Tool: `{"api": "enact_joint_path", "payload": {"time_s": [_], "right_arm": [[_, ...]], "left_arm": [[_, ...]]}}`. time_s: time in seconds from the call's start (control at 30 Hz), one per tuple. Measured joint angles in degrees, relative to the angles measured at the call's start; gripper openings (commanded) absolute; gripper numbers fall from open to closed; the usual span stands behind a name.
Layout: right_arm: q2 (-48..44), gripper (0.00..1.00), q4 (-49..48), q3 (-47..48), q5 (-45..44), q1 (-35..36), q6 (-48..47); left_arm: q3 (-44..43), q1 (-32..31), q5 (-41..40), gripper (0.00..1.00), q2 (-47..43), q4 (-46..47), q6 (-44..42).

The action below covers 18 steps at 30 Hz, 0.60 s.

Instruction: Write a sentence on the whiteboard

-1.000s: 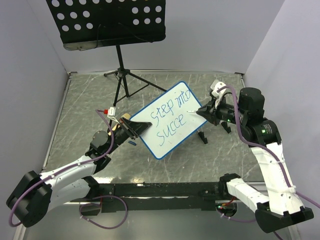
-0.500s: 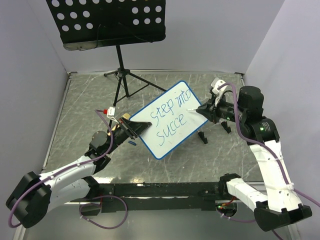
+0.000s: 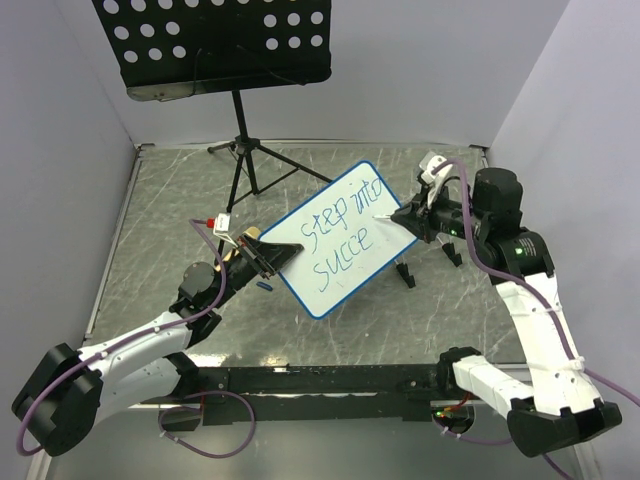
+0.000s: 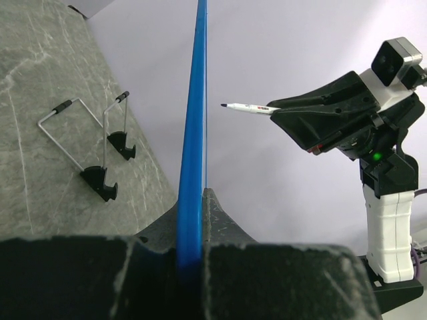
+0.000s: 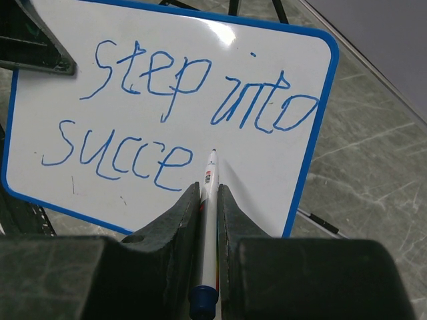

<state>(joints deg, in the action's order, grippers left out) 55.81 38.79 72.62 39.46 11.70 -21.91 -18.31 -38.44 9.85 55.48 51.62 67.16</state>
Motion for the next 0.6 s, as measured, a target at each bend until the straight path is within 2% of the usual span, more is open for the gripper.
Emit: {"api": "enact_joint_path", "payload": {"time_s": [0.6], "right_arm": [[2.9, 0.0, -0.2, -2.0, 2.3, 0.0, -0.2]], "left_arm": [[0.0, 0.1, 0.4, 0.01, 0.7, 0.0, 0.0]]}}
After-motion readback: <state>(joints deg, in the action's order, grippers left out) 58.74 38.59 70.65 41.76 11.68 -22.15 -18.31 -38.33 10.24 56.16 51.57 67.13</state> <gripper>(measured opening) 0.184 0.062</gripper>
